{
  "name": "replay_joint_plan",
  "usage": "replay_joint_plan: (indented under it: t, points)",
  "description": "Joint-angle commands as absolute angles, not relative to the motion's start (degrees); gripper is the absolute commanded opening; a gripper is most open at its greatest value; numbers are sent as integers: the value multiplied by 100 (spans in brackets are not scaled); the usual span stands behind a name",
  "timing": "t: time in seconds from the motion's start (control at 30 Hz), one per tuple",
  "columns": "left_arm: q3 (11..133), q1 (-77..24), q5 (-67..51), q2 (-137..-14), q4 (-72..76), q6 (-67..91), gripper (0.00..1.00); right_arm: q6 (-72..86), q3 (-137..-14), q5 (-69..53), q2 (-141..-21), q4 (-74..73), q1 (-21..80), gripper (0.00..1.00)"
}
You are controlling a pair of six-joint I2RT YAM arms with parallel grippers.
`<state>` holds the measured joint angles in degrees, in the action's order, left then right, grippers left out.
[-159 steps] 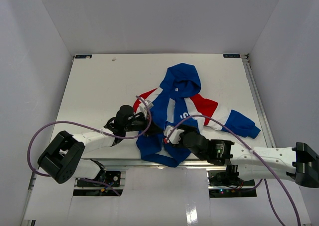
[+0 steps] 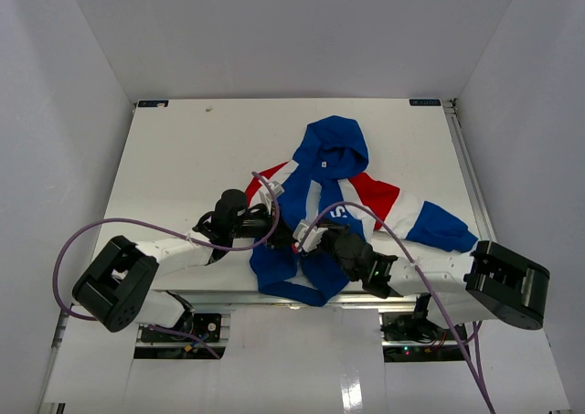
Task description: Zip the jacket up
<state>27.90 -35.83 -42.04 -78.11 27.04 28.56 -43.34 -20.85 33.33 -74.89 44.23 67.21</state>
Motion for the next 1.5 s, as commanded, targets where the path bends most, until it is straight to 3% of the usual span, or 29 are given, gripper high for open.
replay_joint_plan:
  t: [0.0,0.23,0.37,0.47,0.8,1.47]
  points:
    - [2837,-3586,-4335,-7706,2681,2854,0,-3148,-2393,3082,-7006,3958,6494,8]
    - [2846,-3586,-4309,-7732,2663,2839,0,-1490,-2803,2801,-6622,2921,6327,10]
    - [2848,-3586,-4315,-7770,2689,2865,0,81,-3427,2011,-6091,1556,6179,32]
    - [2848,-3586,-4324,-7787,2689,2865,0,860,-3349,1311,-5557,1240,6144,35]
    - [2848,-3586,-4351,-7841,2717,2848,0,1244,-2791,-1047,-5520,1251,5578,37]
    - [2837,-3586,-4388,-7815,2744,2865,0,1034,-2691,-1087,-6264,1368,5224,47]
